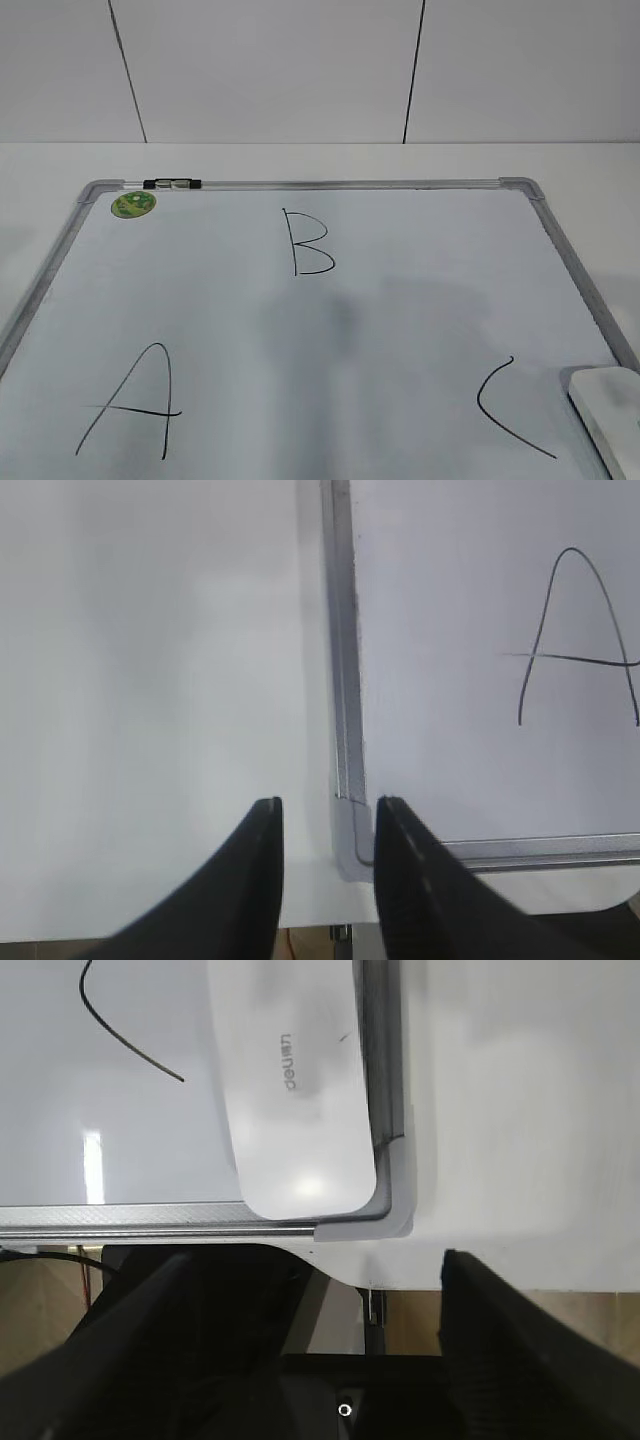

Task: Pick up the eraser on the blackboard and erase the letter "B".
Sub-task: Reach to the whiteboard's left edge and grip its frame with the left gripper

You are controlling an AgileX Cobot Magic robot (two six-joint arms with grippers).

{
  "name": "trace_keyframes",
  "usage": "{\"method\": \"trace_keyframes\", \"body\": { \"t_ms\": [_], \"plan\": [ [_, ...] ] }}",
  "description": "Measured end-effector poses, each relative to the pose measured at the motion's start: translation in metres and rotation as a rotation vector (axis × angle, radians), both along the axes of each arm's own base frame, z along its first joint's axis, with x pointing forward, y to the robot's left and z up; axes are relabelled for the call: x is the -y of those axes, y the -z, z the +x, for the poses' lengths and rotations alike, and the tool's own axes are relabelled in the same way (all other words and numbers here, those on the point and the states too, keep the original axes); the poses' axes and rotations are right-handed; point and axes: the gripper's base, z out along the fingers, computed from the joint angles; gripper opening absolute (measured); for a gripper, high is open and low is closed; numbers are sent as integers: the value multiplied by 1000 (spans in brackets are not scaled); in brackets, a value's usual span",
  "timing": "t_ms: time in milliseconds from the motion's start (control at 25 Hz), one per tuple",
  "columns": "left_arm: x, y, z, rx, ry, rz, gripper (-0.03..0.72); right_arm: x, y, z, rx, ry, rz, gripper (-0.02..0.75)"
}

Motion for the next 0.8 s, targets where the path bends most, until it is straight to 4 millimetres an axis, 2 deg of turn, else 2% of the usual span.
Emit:
{"method": "trace_keyframes", "body": {
  "t_ms": [240, 480, 800],
  "plan": [
    [3, 14, 55, -157, -1, 1, 239, 2, -10, 11, 7, 0, -26, 572],
    [5, 31, 115, -216, 0, 3, 240, 3, -17, 22, 1, -1, -37, 572],
    [8, 72, 182, -313, 33, 13, 240, 3, -15, 26, -18, 1, -39, 572]
  ]
}}
